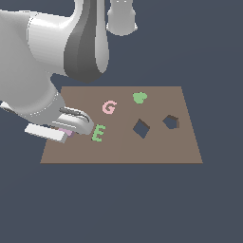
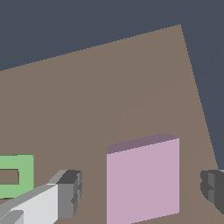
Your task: Insert a designated object into the corresponding slot on a board.
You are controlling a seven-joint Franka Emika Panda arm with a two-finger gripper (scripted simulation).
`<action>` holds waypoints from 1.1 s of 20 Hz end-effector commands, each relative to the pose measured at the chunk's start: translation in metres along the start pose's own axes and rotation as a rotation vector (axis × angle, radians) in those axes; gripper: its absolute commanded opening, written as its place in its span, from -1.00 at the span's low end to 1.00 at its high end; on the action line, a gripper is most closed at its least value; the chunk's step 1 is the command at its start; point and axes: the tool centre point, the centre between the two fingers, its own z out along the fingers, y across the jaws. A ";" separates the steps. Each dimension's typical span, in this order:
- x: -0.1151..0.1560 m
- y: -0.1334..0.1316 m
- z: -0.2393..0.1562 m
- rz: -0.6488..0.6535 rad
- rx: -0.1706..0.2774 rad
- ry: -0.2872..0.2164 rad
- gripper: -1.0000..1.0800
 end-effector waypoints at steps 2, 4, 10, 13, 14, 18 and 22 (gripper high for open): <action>0.000 0.000 0.011 0.000 0.000 -0.001 0.92; 0.000 0.000 0.015 0.000 0.000 -0.001 0.92; 0.000 0.000 0.015 0.000 0.000 -0.001 -1.00; 0.000 0.000 0.015 0.000 0.000 -0.001 -1.00; 0.000 0.000 0.015 0.000 0.000 -0.001 -1.00; 0.000 0.000 0.012 0.000 0.000 0.000 -1.00; 0.000 0.000 0.012 -0.001 0.000 -0.002 -1.00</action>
